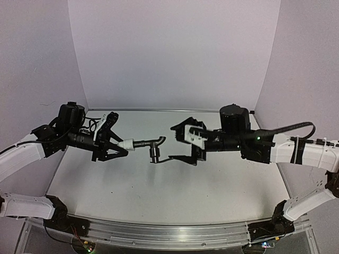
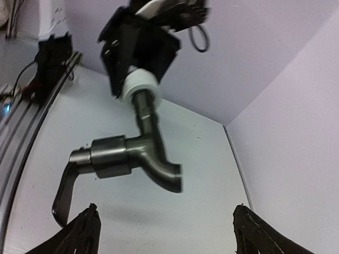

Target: Install the water faucets

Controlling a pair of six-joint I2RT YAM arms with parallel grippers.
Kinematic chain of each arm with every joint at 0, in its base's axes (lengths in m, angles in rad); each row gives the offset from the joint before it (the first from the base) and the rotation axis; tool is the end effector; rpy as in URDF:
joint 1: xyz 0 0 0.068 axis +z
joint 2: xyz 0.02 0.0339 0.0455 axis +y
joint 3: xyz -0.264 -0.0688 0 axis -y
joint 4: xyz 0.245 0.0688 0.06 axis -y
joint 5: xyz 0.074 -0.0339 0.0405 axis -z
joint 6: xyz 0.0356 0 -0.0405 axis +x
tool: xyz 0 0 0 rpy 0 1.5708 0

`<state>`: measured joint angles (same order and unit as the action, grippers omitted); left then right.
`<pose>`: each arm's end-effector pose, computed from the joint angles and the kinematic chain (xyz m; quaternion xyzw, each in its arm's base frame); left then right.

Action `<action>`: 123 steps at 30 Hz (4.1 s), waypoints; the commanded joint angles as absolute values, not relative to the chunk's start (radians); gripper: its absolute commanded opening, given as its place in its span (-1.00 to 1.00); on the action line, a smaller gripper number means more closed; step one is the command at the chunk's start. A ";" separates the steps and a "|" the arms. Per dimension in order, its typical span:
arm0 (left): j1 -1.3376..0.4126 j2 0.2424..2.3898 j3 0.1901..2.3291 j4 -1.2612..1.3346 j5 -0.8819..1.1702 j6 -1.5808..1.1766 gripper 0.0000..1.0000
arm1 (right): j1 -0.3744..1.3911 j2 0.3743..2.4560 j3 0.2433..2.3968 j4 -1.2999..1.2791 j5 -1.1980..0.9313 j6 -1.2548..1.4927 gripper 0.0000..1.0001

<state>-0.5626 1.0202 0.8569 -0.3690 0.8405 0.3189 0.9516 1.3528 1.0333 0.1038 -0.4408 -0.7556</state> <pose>0.1699 -0.1385 0.3082 0.5213 0.6305 -0.4067 0.4066 0.1722 0.2678 0.3285 -0.6631 0.3964 0.2294 0.5921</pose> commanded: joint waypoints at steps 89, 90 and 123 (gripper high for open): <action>-0.541 1.067 0.925 -0.327 0.777 0.303 -1.00 | 1.006 1.642 1.251 0.176 -0.703 -0.379 -1.00; -0.542 1.047 0.913 -0.303 0.731 0.313 -1.00 | 0.978 1.670 1.262 0.215 -0.819 -0.214 -1.00; -0.537 1.090 0.942 -0.345 1.096 0.241 -1.00 | 0.964 1.411 1.056 0.157 -0.423 -1.104 0.59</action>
<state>-0.5419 1.0457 0.8455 -0.3495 0.9232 0.2586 0.9107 1.4124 1.0910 0.2340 -0.4762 -0.6136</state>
